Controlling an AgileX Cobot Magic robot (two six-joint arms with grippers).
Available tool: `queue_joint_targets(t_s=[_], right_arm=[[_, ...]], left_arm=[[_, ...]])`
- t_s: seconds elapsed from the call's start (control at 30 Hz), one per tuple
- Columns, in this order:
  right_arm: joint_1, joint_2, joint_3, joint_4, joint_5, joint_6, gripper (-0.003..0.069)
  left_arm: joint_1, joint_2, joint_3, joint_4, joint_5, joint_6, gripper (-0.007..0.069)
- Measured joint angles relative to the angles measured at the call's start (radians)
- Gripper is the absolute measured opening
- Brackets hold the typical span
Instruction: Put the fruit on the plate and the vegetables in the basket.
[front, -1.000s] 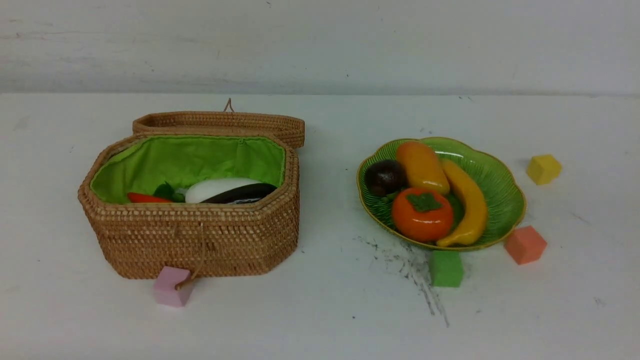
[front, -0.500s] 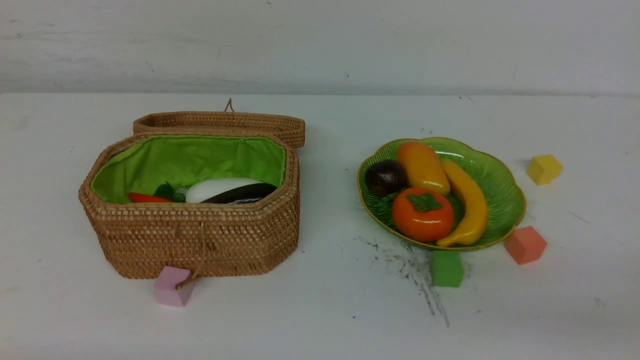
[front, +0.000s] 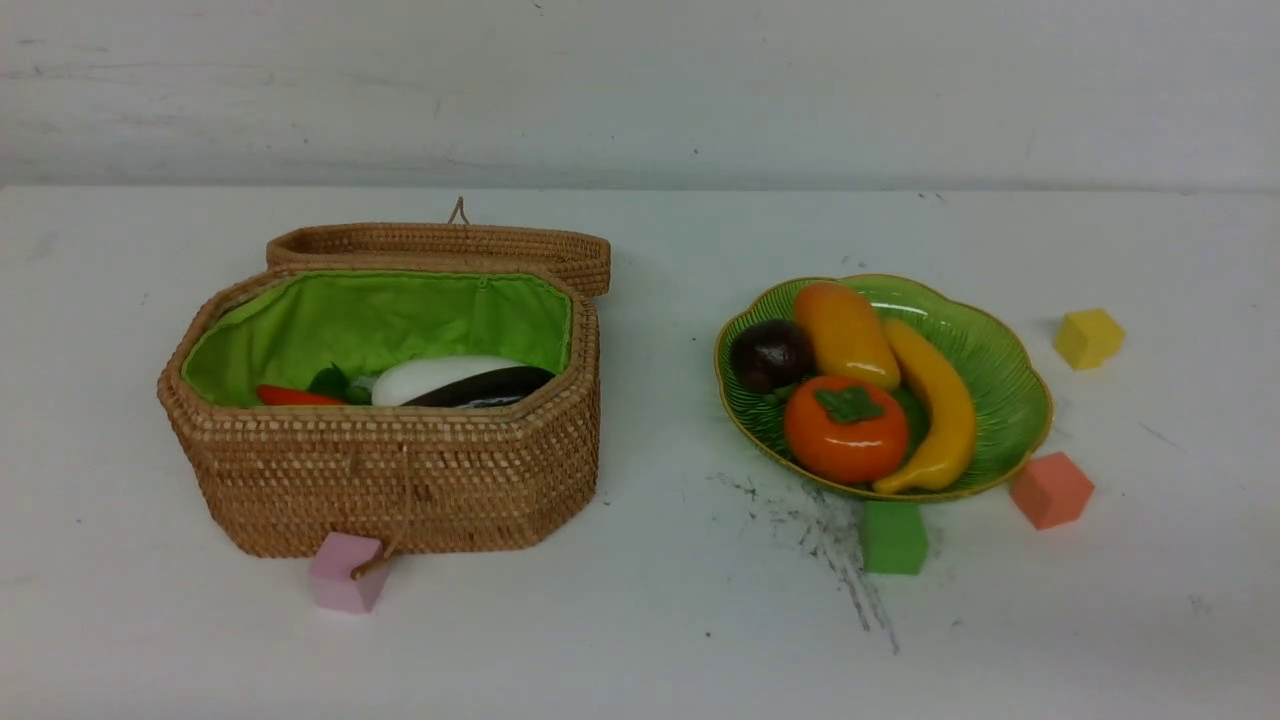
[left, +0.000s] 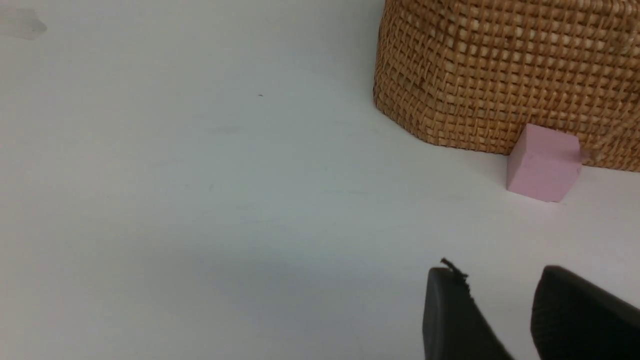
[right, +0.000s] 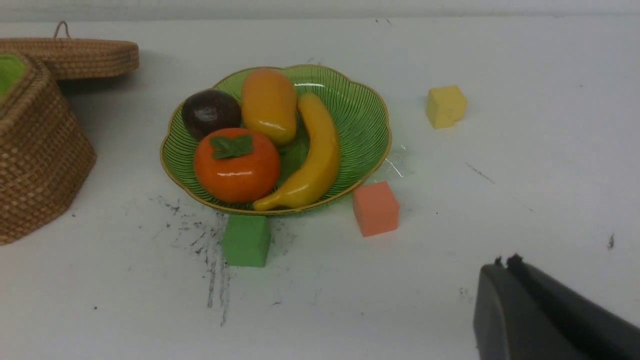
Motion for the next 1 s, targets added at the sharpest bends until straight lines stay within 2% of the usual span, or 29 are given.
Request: queue_joint_targets(t_s=[0.2,0.4,0.5,0.63,0.7,0.73,1.0], right_arm=[[0.000,0.000,0.000,-0.046,0.001,0.000,-0.0002],[0.000,0.000,0.006,-0.165,0.001,0.002,0.0001],[0.000,-0.008,0.052,-0.207,-0.021,0.043,0.0003],[0.000,-0.128,0.225,-0.261,-0.083,0.242,0.0003],[0.000,-0.168,0.272,-0.268,-0.104,0.292,0.0004],[0.000,-0.224,0.367,-0.282,-0.141,0.349,0.0006],[0.000,-0.369,0.554,-0.370,-0.217,0.399,0.0012]], left_arm=[[0.000,0.000,0.000,0.000,0.000,0.000,0.0239],[0.000,0.000,0.000,0.000,0.000,0.000,0.0239],[0.000,0.000,0.000,0.000,0.000,0.000,0.0239],[0.000,0.000,0.000,0.000,0.000,0.000,0.0239],[0.000,0.000,0.000,0.000,0.000,0.000,0.0239],[0.000,0.000,0.000,0.000,0.000,0.000,0.0239],[0.000,0.000,0.000,0.000,0.000,0.000,0.0239]])
